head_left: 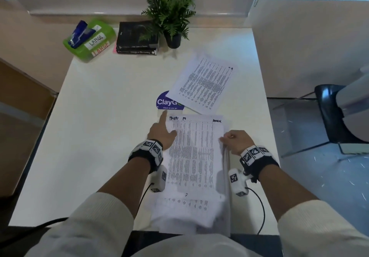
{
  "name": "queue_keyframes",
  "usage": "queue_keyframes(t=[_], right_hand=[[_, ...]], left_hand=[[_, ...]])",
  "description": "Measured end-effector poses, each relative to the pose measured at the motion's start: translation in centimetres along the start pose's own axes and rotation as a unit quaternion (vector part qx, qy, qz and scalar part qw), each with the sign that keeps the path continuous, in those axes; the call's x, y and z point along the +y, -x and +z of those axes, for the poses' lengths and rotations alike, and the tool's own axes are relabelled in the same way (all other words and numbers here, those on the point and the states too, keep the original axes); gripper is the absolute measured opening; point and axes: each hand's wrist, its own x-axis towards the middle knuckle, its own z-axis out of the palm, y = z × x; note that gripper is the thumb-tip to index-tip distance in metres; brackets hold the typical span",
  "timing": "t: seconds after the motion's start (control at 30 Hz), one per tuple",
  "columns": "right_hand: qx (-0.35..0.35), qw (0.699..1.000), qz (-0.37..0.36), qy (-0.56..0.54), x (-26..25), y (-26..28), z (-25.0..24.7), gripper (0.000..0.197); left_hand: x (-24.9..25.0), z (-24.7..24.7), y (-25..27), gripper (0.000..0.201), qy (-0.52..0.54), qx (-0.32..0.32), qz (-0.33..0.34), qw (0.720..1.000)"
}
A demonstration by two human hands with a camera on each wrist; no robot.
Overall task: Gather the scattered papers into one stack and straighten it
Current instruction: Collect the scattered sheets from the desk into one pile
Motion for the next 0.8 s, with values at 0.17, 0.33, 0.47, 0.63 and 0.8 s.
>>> queue_keyframes(t=[0.17, 0.33, 0.47, 0.63, 0.8], right_hand=[[-0.101, 0.991, 0.013, 0.084, -0.8, 0.6, 0.3, 0.026], [-0.077, 0.981, 0.035, 0.177, -2.3, 0.3, -0.8, 0.042], [0.093, 0.994, 0.021, 0.055, -5.0, -1.1, -2.0, 0.045], [0.089, 0.993, 0.031, 0.072, -9.3, -4.8, -1.9, 0.054], [0.043, 0.993, 0.062, 0.085, -12.0, -8.5, -0.9, 0.06]], left_hand=[[-0.1, 0.1, -1.6, 0.085, -0.057, -0.027, 0.041, 0.997], [-0.6, 0.2, -3.4, 0.069, -0.138, -0.043, 0.034, 0.989], [-0.1, -0.8, -5.8, 0.06, -0.123, -0.017, 0.064, 0.99], [2.6, -3.2, -10.5, 0.056, -0.091, 0.024, 0.069, 0.993], [4.0, -4.2, -15.4, 0.068, -0.112, -0.002, 0.057, 0.992]])
